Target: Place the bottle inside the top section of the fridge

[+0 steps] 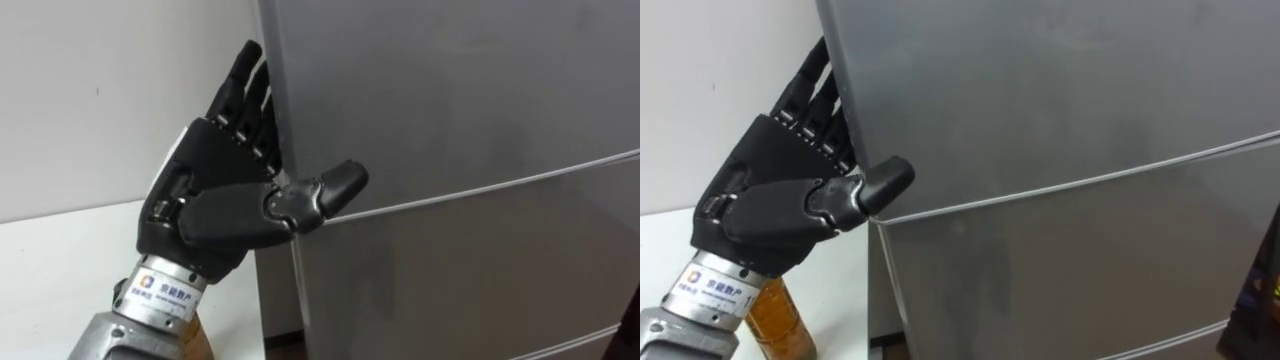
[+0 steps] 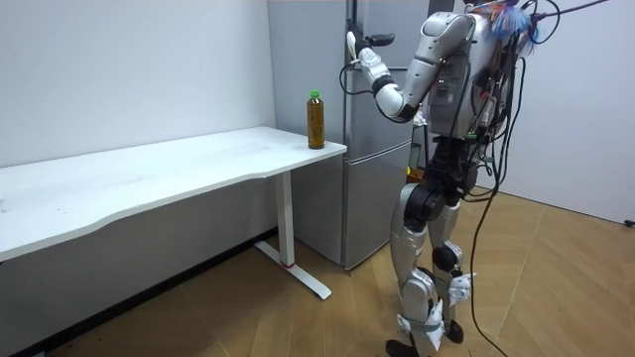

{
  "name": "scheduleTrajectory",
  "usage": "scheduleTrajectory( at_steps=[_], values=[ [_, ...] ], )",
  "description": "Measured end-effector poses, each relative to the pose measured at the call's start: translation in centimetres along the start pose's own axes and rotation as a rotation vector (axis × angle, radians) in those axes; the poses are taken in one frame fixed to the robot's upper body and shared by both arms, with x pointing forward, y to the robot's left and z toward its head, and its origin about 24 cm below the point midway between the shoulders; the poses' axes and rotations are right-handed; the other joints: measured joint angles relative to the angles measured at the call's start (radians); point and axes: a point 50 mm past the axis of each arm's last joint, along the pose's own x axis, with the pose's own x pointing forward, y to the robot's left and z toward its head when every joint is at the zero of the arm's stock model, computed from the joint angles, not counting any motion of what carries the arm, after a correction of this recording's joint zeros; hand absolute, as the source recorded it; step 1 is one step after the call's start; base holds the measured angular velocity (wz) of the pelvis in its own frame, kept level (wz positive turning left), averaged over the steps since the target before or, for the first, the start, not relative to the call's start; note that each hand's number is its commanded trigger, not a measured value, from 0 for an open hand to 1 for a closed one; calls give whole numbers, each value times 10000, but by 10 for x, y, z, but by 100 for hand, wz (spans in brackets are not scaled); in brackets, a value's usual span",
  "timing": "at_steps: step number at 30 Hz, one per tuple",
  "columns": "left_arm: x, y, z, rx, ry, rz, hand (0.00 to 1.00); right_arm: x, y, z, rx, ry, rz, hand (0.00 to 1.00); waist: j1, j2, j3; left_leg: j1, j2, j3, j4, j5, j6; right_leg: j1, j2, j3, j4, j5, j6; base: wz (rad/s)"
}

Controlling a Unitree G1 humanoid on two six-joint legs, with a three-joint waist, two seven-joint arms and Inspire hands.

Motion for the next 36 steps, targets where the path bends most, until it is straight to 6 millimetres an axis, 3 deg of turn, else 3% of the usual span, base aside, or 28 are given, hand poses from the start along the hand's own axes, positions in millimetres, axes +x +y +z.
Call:
scheduleTrajectory(
  at_steps=[9,25,26,27,28,29,31,36],
  values=[
    [-9,-5,-10,-267,152,-552,0,1,4,0,94,48,77,0,-21,-133,89,68,-9,-26,-14,0,0,90,-9,-49,-7,-1,1,2],
    [-20,-13,-24,-631,630,-1297,0,3,7,-1,-182,73,185,0,187,-122,114,34,-16,-26,1,1,3,54,-17,-85,-56,-10,10,1],
    [-20,-13,-24,-624,641,-1314,13,3,7,-1,-211,92,190,0,188,-123,114,30,-17,-26,1,1,3,56,-18,-93,-69,-10,10,0],
    [-20,-13,-25,-616,665,-1347,52,3,8,0,-301,136,201,0,185,-123,114,25,-21,-26,1,1,3,70,-18,-104,-104,-9,11,0],
    [-20,-14,-25,-619,685,-1379,65,3,7,0,-366,154,202,0,187,-124,114,20,-26,-26,-2,1,3,77,-21,-88,-123,-9,11,0],
    [-20,-14,-25,-622,693,-1399,85,3,7,0,-393,136,215,0,191,-124,114,18,-28,-26,-3,1,3,77,-22,-88,-126,-9,11,0],
    [-20,-14,-25,-604,720,-1420,98,3,7,1,-486,126,283,0,192,-122,114,18,-33,-25,-6,1,3,79,-24,-78,-140,-9,12,0],
    [-20,-14,-26,-622,691,-1273,93,3,7,3,-684,115,386,0,194,-115,118,4,-38,-19,-12,1,3,74,-28,-79,-159,-9,12,0]
  ],
)
